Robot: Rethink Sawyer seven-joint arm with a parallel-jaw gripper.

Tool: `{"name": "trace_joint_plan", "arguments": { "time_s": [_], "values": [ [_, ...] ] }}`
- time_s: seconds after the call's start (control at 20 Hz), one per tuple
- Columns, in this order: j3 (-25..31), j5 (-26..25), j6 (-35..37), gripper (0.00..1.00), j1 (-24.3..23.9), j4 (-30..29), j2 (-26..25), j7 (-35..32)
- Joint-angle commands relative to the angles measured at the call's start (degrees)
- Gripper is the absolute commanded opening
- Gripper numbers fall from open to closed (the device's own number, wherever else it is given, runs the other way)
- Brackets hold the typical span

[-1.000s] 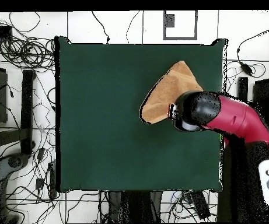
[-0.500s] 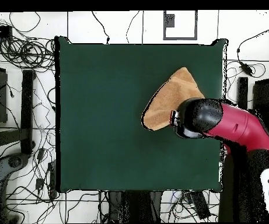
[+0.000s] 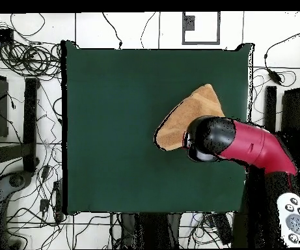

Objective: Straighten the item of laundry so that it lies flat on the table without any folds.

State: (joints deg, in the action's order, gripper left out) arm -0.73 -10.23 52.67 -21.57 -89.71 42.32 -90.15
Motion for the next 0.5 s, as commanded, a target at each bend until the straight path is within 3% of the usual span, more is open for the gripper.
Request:
{"name": "trace_joint_plan", "arguments": {
  "time_s": [0.05,0.5],
  "values": [
    [-2.62,1.16,8.23,0.0,4.71,-8.15,0.66,-12.63],
    [-6.46,2.64,9.58,0.0,7.67,-8.88,0.42,-15.39]
  ]
}}
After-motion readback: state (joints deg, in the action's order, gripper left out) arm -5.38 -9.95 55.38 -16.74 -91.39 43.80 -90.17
